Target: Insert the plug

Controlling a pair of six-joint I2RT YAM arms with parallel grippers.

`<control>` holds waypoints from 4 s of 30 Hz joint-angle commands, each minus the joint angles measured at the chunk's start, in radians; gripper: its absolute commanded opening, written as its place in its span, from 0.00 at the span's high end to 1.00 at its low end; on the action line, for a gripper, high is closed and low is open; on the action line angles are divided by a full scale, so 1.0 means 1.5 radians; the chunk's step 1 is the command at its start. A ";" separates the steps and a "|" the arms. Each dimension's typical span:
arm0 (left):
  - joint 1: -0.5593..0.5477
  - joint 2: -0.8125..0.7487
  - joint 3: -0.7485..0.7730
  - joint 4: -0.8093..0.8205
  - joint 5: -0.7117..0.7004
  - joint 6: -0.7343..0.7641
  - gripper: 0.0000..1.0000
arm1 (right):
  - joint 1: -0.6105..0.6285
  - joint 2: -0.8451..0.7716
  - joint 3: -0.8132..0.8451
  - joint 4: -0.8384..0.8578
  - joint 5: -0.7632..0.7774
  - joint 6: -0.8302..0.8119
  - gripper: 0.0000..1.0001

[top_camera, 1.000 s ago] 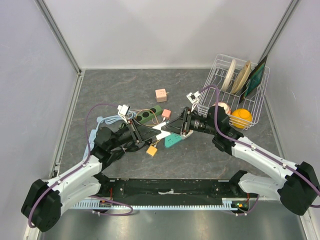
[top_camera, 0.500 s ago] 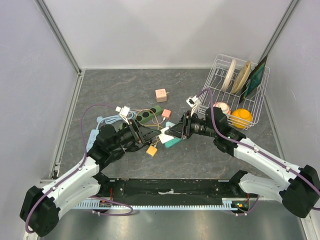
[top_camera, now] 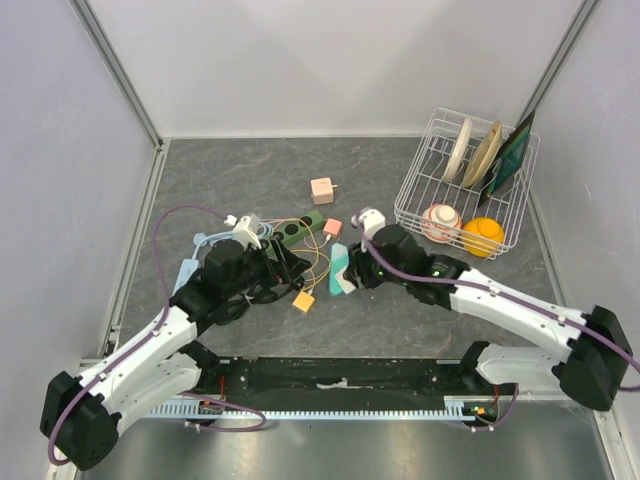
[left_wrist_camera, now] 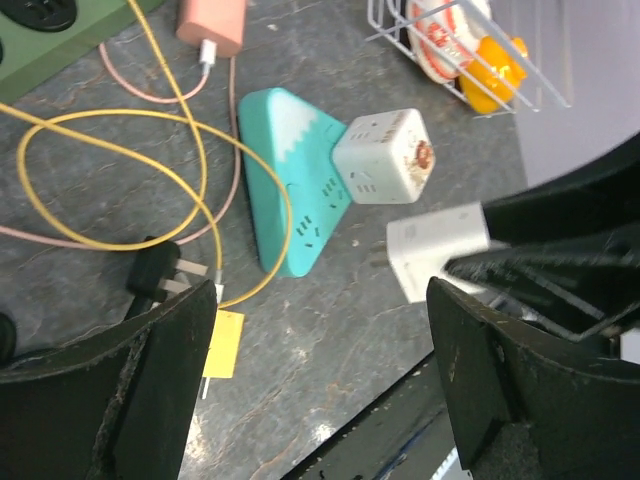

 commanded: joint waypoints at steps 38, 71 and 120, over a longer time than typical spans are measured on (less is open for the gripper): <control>0.001 0.079 0.031 -0.071 -0.064 0.022 0.12 | 0.155 0.215 0.086 0.025 0.313 -0.024 1.00; 0.001 0.079 0.022 -0.066 -0.062 0.005 0.12 | 0.156 0.309 0.054 -0.009 0.317 -0.022 1.00; 0.000 -0.008 -0.002 -0.111 -0.150 -0.015 0.14 | 0.113 0.614 0.232 -0.285 0.252 0.001 1.00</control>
